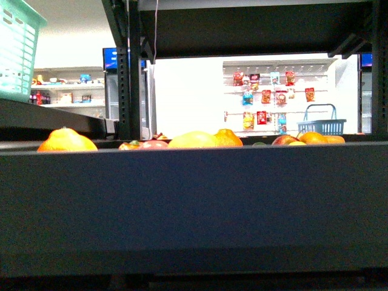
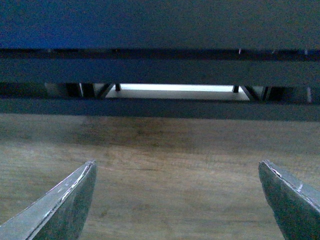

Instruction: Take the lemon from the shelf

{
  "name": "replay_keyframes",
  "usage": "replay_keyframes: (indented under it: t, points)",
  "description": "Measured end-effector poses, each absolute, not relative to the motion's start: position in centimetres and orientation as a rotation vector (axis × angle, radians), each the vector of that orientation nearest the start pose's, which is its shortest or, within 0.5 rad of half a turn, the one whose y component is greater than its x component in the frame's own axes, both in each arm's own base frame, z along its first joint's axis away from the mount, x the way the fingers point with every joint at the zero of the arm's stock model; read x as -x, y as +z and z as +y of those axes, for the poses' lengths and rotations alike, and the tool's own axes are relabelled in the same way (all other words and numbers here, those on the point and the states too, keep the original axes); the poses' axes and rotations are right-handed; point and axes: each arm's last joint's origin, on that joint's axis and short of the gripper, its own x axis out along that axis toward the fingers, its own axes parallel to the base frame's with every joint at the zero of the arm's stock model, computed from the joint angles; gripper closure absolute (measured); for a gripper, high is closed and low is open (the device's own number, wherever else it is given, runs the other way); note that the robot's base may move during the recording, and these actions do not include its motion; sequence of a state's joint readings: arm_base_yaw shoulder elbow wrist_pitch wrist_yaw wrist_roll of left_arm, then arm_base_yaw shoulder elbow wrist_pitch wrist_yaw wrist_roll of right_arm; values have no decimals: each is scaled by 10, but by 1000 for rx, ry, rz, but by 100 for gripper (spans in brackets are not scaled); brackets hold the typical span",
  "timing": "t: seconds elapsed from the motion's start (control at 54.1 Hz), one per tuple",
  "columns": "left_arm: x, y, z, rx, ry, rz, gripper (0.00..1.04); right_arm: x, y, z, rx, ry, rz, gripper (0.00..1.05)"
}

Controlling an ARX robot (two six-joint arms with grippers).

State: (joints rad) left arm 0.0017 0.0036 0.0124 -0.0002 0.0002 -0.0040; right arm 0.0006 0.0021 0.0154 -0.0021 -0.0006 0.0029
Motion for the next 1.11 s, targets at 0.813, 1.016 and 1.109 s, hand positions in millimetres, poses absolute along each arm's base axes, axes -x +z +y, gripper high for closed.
replay_keyframes:
  t: [0.813, 1.016, 1.109]
  points:
    - [-97, 167, 0, 4, 2, -9, 8, -97, 168, 0, -3, 1, -11, 8]
    - [-97, 167, 0, 4, 2, -9, 8, -97, 168, 0, -2, 1, -11, 8]
    - [-97, 167, 0, 4, 2, -9, 8, -97, 168, 0, -2, 1, -11, 8]
